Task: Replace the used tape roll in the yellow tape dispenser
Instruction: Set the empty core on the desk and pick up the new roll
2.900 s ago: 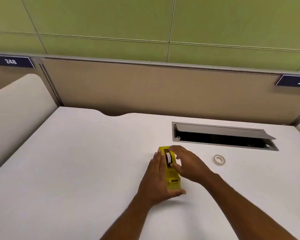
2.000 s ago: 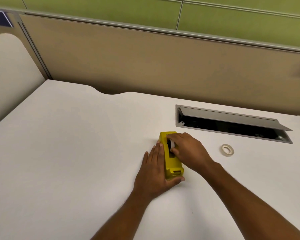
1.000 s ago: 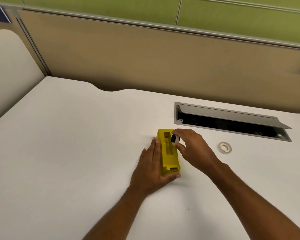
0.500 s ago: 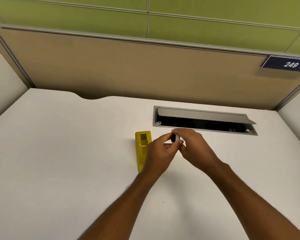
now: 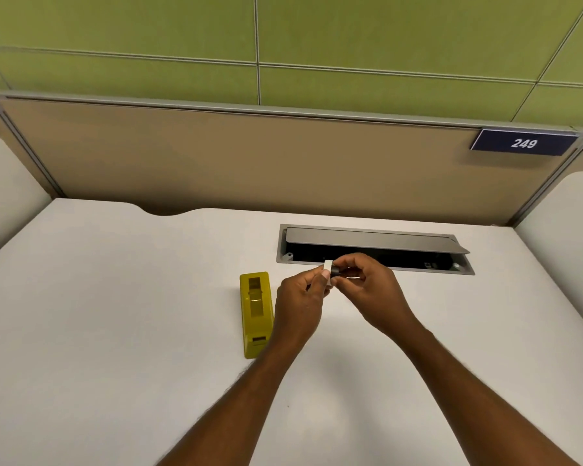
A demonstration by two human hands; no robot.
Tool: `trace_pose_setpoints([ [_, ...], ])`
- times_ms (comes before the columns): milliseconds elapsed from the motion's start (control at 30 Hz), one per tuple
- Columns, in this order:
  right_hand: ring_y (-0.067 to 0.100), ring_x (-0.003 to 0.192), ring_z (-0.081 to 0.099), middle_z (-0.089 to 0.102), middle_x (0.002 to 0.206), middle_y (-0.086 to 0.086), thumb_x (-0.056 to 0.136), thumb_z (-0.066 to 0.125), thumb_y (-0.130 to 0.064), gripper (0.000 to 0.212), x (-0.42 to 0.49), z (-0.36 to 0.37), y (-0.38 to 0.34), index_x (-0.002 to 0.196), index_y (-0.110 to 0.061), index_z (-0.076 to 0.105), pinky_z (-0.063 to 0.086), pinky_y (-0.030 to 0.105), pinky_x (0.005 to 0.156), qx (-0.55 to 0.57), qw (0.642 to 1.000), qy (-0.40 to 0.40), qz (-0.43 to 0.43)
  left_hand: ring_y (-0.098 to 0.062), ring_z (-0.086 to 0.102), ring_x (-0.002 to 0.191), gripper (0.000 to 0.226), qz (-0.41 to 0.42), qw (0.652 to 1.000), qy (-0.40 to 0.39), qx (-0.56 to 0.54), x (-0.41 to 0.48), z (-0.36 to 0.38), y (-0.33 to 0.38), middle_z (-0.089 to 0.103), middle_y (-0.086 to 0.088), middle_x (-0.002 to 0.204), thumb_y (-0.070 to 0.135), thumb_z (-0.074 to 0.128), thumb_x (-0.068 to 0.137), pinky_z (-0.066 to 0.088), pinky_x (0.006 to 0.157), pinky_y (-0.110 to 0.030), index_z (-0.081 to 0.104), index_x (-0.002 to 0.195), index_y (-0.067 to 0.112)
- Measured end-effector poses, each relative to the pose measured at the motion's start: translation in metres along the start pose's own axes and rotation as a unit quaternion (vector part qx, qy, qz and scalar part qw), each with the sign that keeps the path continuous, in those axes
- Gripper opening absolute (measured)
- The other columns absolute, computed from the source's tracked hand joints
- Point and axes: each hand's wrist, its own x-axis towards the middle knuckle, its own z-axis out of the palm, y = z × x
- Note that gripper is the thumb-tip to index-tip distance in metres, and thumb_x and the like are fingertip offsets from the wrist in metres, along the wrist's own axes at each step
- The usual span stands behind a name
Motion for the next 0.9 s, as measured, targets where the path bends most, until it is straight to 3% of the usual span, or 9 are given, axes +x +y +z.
trace_pose_setpoints([
  [100,-0.002,0.081,0.066,0.069,0.086,-0.013,0.081,0.072,-0.018,0.022,0.0,-0.006,0.002,0.088,-0.037,0.062,0.049,0.008,0.064,0.045,0.999,-0.001,0.011,-0.012,0.07,0.093,0.029,-0.003,1.0,0.005,-0.007,0.001,0.005,0.002,0.072,0.003,0.1,0.033,0.053,0.095,0.058,0.086,-0.031,0.069,0.112,0.017],
  [233,0.0,0.079,0.067,0.071,0.085,-0.009,0.081,0.071,-0.017,0.018,0.001,-0.013,0.008,0.092,-0.03,0.065,0.048,0.009,0.061,0.098,0.995,-0.005,0.028,-0.014,0.067,0.1,0.036,-0.017,0.999,0.008,-0.03,0.004,0.013,0.003,0.066,0.005,0.112,0.03,0.055,0.094,0.056,0.087,-0.028,0.058,0.128,0.019],
  [433,0.006,0.082,0.069,0.072,0.087,-0.006,0.079,0.073,-0.015,0.021,0.002,-0.023,0.021,0.092,-0.029,0.066,0.053,0.017,0.066,0.128,0.991,-0.004,0.037,-0.014,0.069,0.098,0.034,-0.021,0.999,0.003,-0.049,0.007,0.024,-0.001,0.07,-0.003,0.113,0.028,0.061,0.091,0.057,0.085,-0.027,0.063,0.122,0.015],
  [633,0.009,0.083,0.07,0.074,0.089,-0.005,0.08,0.073,-0.017,0.017,0.004,-0.029,0.033,0.096,-0.023,0.069,0.056,0.028,0.072,0.124,0.991,0.009,0.058,-0.012,0.069,0.095,0.03,-0.034,0.997,-0.011,-0.073,0.011,0.029,0.0,0.072,0.008,0.102,0.035,0.061,0.089,0.055,0.079,-0.019,0.067,0.115,0.022],
  [733,0.006,0.083,0.069,0.074,0.09,-0.006,0.081,0.072,-0.017,0.018,0.006,-0.029,0.035,0.097,-0.022,0.069,0.054,0.025,0.071,0.121,0.99,0.018,0.064,-0.013,0.07,0.095,0.028,-0.036,0.996,-0.011,-0.083,0.014,0.029,0.001,0.073,0.001,0.103,0.031,0.055,0.094,0.056,0.082,-0.022,0.068,0.116,0.017],
  [900,0.006,0.082,0.069,0.074,0.09,-0.006,0.082,0.07,-0.015,0.018,0.007,-0.029,0.037,0.098,-0.021,0.069,0.054,0.027,0.071,0.131,0.988,0.014,0.077,-0.01,0.069,0.089,0.026,-0.032,0.999,-0.004,-0.042,0.022,0.029,0.001,0.072,0.005,0.098,0.025,0.065,0.089,0.057,0.078,-0.021,0.069,0.114,0.019],
])
